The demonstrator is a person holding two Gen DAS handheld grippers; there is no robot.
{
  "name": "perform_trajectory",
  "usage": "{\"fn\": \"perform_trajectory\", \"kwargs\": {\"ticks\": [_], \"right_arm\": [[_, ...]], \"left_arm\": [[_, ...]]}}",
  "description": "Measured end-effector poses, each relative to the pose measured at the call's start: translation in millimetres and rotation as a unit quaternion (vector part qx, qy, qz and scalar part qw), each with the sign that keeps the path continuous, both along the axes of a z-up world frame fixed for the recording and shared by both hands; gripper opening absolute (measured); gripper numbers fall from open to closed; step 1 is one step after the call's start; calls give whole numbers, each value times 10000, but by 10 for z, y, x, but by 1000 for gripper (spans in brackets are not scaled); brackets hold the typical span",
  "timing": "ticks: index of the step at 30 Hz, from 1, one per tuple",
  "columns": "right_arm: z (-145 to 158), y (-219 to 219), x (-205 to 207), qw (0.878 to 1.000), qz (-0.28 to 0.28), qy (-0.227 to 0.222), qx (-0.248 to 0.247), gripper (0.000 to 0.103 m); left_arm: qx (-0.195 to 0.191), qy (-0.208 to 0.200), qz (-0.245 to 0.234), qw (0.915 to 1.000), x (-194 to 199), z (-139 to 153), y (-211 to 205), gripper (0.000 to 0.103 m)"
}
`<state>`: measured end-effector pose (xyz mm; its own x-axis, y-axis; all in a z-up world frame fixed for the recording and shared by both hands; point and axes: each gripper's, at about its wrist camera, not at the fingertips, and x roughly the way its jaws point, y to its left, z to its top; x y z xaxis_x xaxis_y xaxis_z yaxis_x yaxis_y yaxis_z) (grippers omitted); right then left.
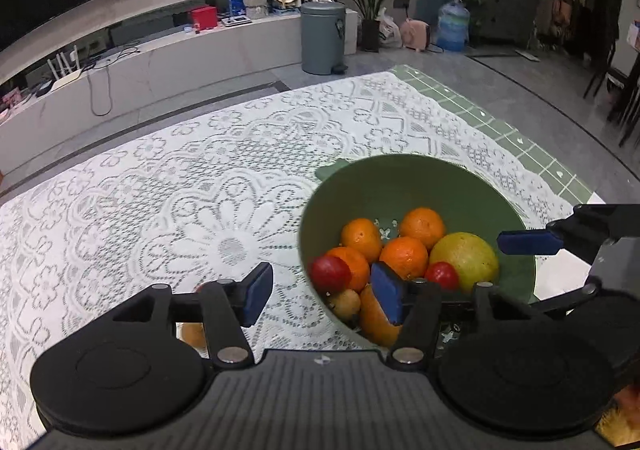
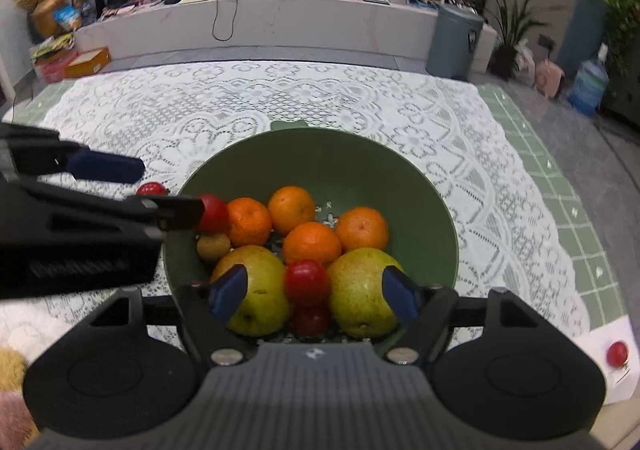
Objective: Organize fruits
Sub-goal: 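Lower both tomatoes into the colander and open both tools, then grasp the last red tomato with the right tool while the left tool grasps the last kiwi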
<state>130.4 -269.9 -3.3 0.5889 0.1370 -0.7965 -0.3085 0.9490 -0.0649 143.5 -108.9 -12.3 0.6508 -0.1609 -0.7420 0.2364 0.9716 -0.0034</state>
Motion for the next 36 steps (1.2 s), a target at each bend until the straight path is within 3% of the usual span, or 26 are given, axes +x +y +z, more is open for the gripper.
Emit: {"fn": "perform_trajectory", "kwargs": {"ticks": [4, 12, 20, 30, 33, 36], "right_arm": [[14, 67, -41, 9998, 105, -78, -158, 79], [88, 237, -169, 9973, 418, -382, -458, 83], [192, 501, -269, 9948, 939, -400, 17, 83], [197, 916, -278, 9763, 2142, -296, -38, 59], [191, 1033, -201, 9667, 2548, -188, -106, 52], [171, 1160, -116, 9521, 3032, -172, -370, 51]], "left_arm": [[53, -65, 88, 9999, -95, 66, 93, 67], [177, 4, 352, 9992, -250, 112, 405, 67], [161, 134, 406, 9990, -324, 149, 753, 67], [150, 413, -113, 9990, -313, -3, 1076, 66], [188, 636, -415, 9969, -237, -89, 1125, 61], [315, 802, -709, 9938, -157, -164, 1153, 60]]}}
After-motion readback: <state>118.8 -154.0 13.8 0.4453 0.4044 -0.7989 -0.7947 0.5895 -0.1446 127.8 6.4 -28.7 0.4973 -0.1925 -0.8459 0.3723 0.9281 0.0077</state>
